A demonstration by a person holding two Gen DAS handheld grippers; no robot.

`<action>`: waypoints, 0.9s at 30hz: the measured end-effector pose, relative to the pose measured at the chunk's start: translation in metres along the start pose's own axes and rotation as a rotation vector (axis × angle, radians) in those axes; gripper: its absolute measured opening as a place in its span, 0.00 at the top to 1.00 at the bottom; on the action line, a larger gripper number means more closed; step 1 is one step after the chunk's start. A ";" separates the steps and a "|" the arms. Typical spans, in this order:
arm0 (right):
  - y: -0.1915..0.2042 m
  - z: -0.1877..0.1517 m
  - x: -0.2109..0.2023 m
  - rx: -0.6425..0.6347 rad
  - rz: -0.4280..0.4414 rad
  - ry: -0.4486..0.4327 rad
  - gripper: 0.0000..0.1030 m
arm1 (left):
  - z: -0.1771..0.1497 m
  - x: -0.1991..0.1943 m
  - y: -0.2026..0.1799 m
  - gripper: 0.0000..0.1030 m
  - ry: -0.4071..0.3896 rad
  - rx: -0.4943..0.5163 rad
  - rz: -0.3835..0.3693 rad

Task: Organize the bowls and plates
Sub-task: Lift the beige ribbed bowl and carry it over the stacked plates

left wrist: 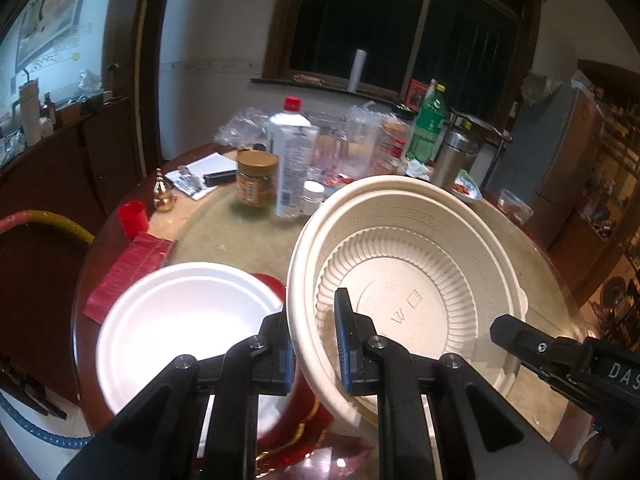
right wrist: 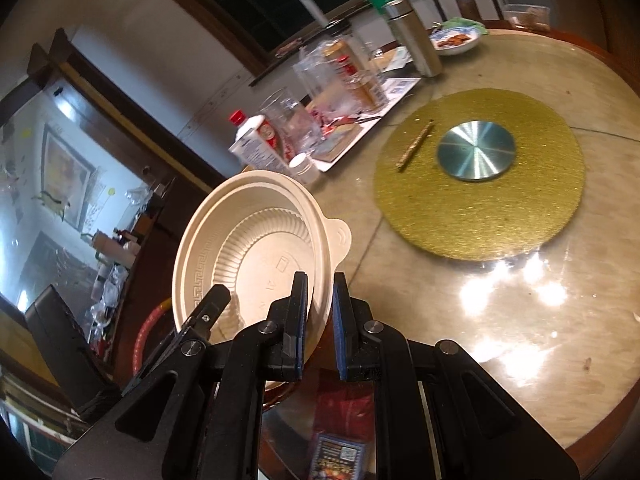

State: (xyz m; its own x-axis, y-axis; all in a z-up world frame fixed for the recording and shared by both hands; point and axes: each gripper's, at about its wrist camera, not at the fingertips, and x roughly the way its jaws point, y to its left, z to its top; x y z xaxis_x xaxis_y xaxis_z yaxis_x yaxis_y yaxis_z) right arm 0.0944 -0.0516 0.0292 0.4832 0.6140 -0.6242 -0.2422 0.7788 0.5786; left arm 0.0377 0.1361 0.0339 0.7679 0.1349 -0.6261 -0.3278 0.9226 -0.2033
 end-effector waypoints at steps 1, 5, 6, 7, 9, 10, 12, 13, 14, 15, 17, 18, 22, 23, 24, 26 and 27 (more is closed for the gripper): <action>0.004 -0.001 0.002 -0.007 0.005 0.003 0.89 | 0.001 -0.002 0.004 0.85 -0.003 -0.005 0.002; 0.019 -0.001 0.008 -0.031 0.017 0.011 0.89 | 0.005 -0.007 0.015 0.85 -0.016 -0.026 0.010; 0.022 -0.001 0.008 -0.037 0.020 0.012 0.89 | 0.005 -0.009 0.019 0.85 -0.021 -0.032 0.012; 0.026 -0.001 0.009 -0.043 0.024 0.013 0.89 | 0.006 -0.010 0.021 0.85 -0.024 -0.037 0.013; 0.033 -0.001 0.012 -0.056 0.029 0.015 0.89 | 0.007 -0.012 0.027 0.85 -0.032 -0.048 0.019; 0.037 -0.002 0.013 -0.064 0.032 0.018 0.89 | 0.007 -0.013 0.030 0.85 -0.034 -0.053 0.021; 0.044 -0.003 0.016 -0.074 0.037 0.025 0.89 | 0.006 -0.016 0.037 0.85 -0.040 -0.062 0.032; 0.046 -0.004 0.018 -0.078 0.039 0.030 0.89 | 0.005 -0.016 0.041 0.85 -0.040 -0.067 0.036; 0.048 -0.006 0.019 -0.083 0.042 0.035 0.89 | 0.005 -0.016 0.044 0.85 -0.040 -0.071 0.040; 0.050 -0.006 0.021 -0.087 0.046 0.040 0.89 | 0.005 -0.016 0.049 0.85 -0.039 -0.076 0.046; 0.055 -0.009 0.027 -0.094 0.055 0.055 0.89 | 0.004 -0.016 0.054 0.85 -0.038 -0.083 0.059; 0.057 -0.010 0.030 -0.098 0.058 0.061 0.89 | 0.004 -0.016 0.058 0.85 -0.038 -0.086 0.068; 0.069 -0.017 0.043 -0.118 0.073 0.091 0.89 | 0.003 -0.017 0.072 0.85 -0.035 -0.099 0.096; 0.071 -0.018 0.045 -0.122 0.075 0.095 0.89 | 0.003 -0.017 0.075 0.85 -0.035 -0.101 0.103; 0.074 -0.020 0.049 -0.128 0.079 0.104 0.89 | 0.003 -0.017 0.079 0.85 -0.036 -0.102 0.113; 0.080 -0.023 0.055 -0.136 0.084 0.117 0.89 | 0.002 -0.018 0.085 0.85 -0.037 -0.103 0.125; 0.082 -0.024 0.057 -0.139 0.086 0.120 0.89 | 0.002 -0.018 0.088 0.85 -0.037 -0.103 0.134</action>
State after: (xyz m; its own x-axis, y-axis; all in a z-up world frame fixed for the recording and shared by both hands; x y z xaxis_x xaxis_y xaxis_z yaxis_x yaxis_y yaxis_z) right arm 0.0820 0.0504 0.0289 0.3539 0.6831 -0.6388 -0.3963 0.7282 0.5592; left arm -0.0040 0.2160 0.0283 0.7327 0.2691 -0.6251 -0.4816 0.8540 -0.1969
